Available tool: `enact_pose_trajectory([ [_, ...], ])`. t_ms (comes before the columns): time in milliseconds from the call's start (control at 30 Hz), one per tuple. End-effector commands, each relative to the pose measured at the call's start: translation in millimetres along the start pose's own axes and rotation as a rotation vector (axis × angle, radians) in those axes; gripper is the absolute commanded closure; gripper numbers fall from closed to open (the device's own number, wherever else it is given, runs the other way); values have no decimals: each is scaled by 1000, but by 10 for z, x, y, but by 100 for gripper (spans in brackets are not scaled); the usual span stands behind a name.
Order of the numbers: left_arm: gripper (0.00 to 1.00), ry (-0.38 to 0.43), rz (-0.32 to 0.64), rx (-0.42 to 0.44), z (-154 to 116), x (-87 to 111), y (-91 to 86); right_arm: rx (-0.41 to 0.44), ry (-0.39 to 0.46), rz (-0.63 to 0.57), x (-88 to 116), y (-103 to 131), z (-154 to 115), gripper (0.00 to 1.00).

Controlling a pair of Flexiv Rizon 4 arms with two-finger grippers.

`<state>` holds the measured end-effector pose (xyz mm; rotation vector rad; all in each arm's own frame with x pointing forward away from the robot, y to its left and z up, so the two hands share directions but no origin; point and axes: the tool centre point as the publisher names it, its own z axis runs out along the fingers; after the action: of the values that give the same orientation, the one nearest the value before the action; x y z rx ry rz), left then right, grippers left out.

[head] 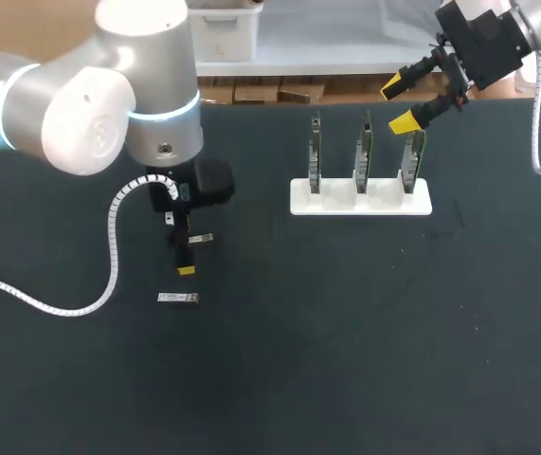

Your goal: Pick up the optical module with the left hand, and insert it into the network port with the right hand.

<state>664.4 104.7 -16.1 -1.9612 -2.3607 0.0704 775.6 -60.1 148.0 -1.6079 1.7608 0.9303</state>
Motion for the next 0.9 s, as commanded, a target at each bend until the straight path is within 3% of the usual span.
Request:
enact_pose_trajectory([
  [33, 0, 2, 1, 6, 13, -16, 10, 3, -2, -1, 4, 15, 1, 0],
  [400, 0, -3, 5, 11, 35, -61, 37, 3, -2, -1, 4, 15, 1, 0],
  [433, 9, -3, 7, 11, 36, -63, 39, 3, -2, -1, 4, 15, 1, 0],
  [467, 48, -3, 9, 11, 37, -66, 40, 3, -2, -1, 4, 15, 1, 0],
  [533, 91, 4, 20, 6, 45, -70, 47, 3, -2, -1, 4, 15, 1, 0],
  [567, 100, 2, 25, 7, 48, -73, 47, 3, -2, -1, 4, 15, 1, 0],
  [900, 100, 11, 29, 14, 66, -78, 38, 3, -2, -1, 4, 15, 1, 0],
])
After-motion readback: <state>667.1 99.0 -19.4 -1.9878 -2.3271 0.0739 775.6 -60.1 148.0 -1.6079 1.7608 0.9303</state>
